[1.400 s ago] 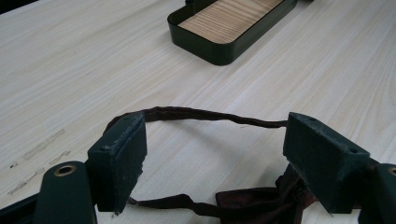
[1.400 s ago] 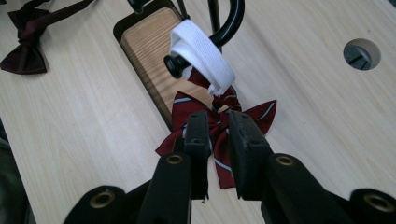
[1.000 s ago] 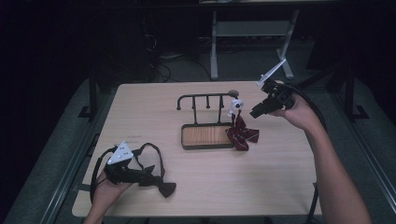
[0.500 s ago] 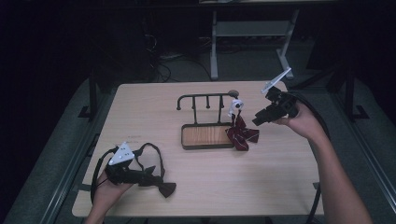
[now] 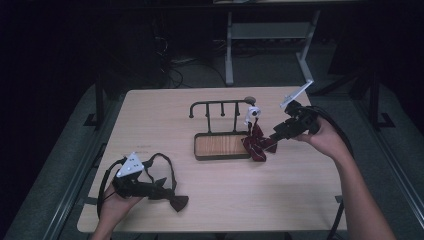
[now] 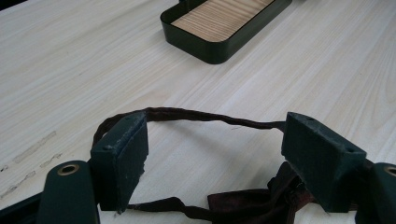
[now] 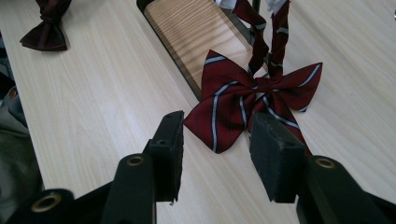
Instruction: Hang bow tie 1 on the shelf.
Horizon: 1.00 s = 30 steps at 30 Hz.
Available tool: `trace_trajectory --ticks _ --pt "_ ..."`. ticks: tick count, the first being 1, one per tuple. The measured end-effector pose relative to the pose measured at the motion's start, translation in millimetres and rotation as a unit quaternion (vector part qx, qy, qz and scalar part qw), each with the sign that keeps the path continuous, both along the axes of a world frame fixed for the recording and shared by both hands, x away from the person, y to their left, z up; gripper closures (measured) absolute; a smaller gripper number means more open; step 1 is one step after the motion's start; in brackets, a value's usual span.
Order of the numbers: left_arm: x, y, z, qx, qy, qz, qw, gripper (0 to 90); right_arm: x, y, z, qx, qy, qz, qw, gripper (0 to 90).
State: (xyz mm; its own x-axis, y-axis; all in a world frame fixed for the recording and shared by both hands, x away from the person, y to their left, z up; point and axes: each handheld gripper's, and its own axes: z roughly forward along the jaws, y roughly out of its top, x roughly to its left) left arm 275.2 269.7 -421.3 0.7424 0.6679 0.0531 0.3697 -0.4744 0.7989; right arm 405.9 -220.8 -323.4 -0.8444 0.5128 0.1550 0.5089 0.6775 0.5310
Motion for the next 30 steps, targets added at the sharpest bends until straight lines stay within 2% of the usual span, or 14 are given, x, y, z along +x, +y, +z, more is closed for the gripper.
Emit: trace_trajectory --ticks 7,12,14,30 --pt "1.4 0.2 -0.5 0.002 0.002 0.000 1.0000 23.4 -3.7 -4.2 -6.3 0.011 0.000 -0.004 0.9999 51.2" --pt "1.6 0.2 -1.2 0.003 0.003 0.000 1.0000 23.6 -10.3 -9.6 -16.1 0.018 0.005 -0.015 0.9997 47.4" --pt "1.4 -0.1 -1.3 0.002 0.003 0.000 1.0000 23.6 -10.7 -10.6 -17.7 0.018 0.000 -0.013 0.9997 47.1" --pt "3.2 1.2 -0.1 0.003 0.006 0.002 1.0000 23.7 -28.5 -19.7 -46.9 0.025 0.008 -0.021 0.9994 42.6"
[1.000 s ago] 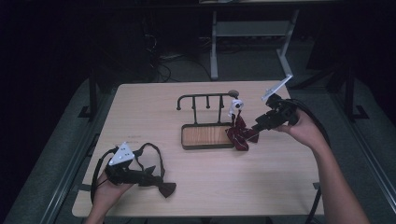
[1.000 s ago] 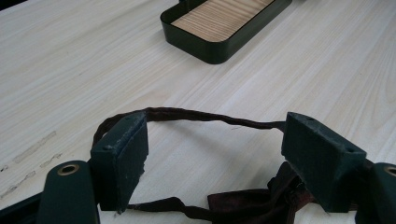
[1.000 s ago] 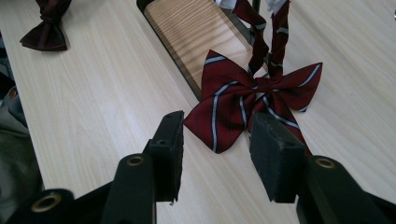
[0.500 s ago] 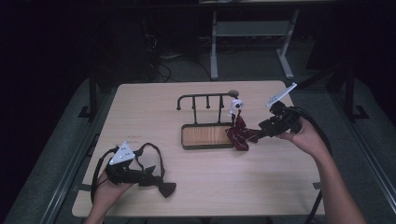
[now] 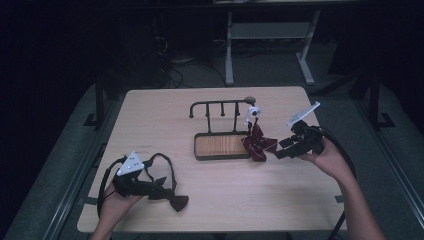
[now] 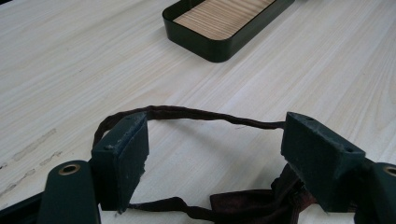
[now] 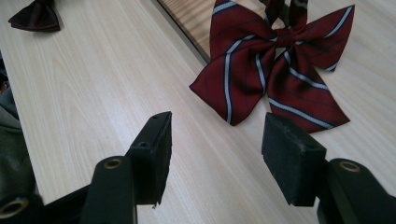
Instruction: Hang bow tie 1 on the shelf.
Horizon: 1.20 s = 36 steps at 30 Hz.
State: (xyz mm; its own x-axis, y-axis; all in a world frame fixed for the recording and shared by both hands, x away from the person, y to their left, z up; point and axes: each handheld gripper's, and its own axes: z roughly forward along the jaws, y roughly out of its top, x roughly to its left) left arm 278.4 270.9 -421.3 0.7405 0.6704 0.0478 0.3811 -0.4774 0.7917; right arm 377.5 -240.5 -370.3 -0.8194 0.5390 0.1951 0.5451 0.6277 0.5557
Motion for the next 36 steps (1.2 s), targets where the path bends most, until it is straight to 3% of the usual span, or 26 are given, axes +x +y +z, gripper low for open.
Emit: trace_trajectory --ticks 21,36 --pt "4.8 -4.1 10.2 0.002 0.012 -0.005 0.9999 24.4 -23.7 -7.2 -25.0 0.005 0.001 -0.010 0.9999 38.9" --pt "17.6 4.2 10.6 0.012 0.038 0.005 0.9992 24.4 -36.2 -8.9 -42.1 -0.002 0.003 -0.009 0.9999 37.9"
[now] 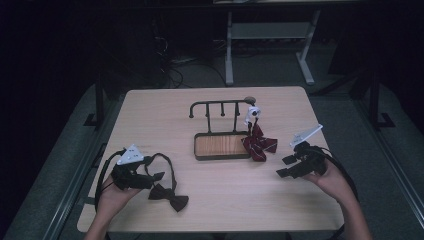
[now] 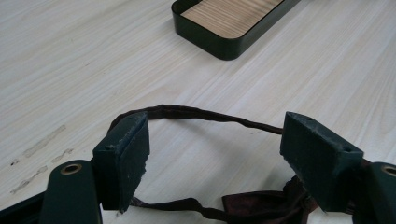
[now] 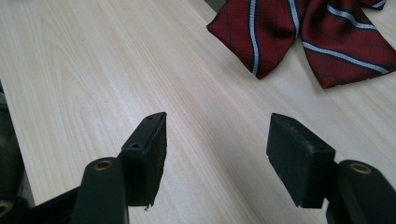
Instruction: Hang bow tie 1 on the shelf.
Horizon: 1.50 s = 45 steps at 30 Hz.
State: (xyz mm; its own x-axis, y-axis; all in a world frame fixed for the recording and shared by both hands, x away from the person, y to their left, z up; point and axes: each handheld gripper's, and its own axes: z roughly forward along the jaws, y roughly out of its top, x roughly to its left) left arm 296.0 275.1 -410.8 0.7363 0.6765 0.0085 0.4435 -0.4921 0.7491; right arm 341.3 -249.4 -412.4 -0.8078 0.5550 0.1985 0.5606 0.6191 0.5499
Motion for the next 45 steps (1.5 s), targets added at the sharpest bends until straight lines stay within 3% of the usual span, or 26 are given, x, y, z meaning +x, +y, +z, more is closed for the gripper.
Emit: trace_trajectory --ticks 9,12,16,25,29,36,45 --pt "14.7 7.1 1.6 0.026 0.018 0.012 0.9994 24.6 -2.2 -1.9 -3.8 0.005 0.004 -0.002 1.0000 37.7" --pt "21.2 9.2 2.4 0.035 0.027 0.015 0.9989 28.9 -2.6 -2.0 -3.9 0.006 0.004 -0.002 1.0000 37.8" --pt "27.4 11.1 1.6 0.036 0.032 0.022 0.9986 31.8 -3.3 -2.0 -4.0 0.006 0.003 -0.002 1.0000 37.8" --pt "42.6 18.4 -9.9 0.043 0.065 0.051 0.9956 39.6 -4.5 -2.3 -4.7 0.008 0.004 -0.003 1.0000 37.8" --pt "48.4 20.0 -15.3 0.050 0.084 0.057 0.9935 44.4 -3.8 -1.3 -5.8 0.005 0.004 0.000 1.0000 38.0" --pt "56.7 19.2 -25.9 0.093 0.114 0.073 0.9865 53.7 -4.2 1.6 -6.1 0.006 0.005 0.002 1.0000 37.9" --pt "61.7 19.9 -31.3 0.109 0.127 0.083 0.9824 63.9 -4.6 1.9 -5.8 0.006 0.004 0.005 1.0000 38.0"
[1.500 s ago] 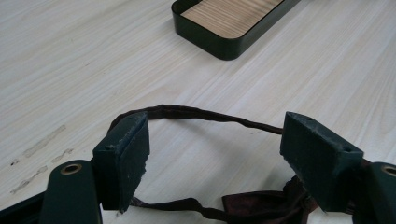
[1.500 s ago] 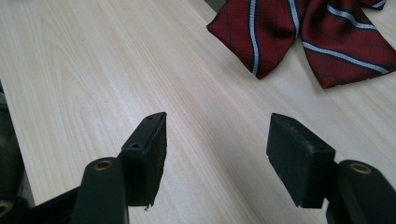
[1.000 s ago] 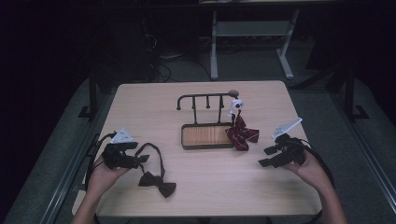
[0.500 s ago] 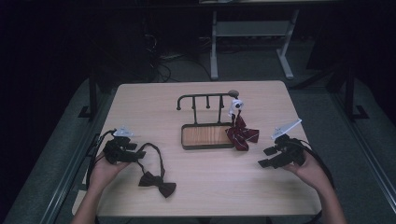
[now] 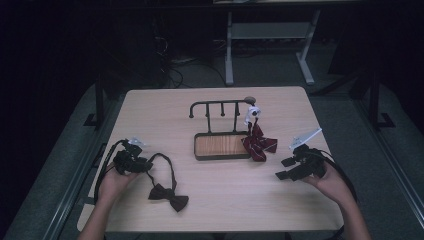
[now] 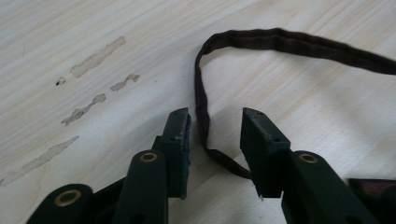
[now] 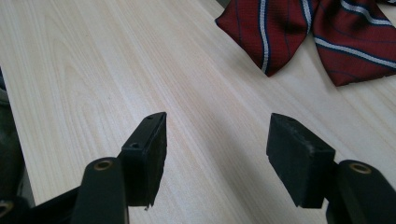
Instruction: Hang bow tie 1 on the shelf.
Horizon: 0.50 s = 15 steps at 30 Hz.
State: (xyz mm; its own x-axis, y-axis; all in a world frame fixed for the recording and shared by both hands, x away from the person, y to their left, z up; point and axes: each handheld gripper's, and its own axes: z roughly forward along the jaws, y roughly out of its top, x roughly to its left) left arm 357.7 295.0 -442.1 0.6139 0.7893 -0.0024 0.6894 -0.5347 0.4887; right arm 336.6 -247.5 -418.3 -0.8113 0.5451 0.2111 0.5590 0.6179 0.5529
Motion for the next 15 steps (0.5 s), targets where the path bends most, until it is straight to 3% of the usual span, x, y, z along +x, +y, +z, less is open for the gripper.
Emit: trace_trajectory --ticks 9,15 --pt "2.8 0.2 -2.8 -0.002 0.007 -0.003 1.0000 74.0 -1.1 -1.4 4.3 0.011 -0.004 -0.001 0.9999 38.2" --pt "2.1 -1.4 -2.4 -0.009 0.013 -0.015 0.9998 86.1 0.2 -1.9 1.9 0.012 -0.001 0.001 0.9999 38.0"
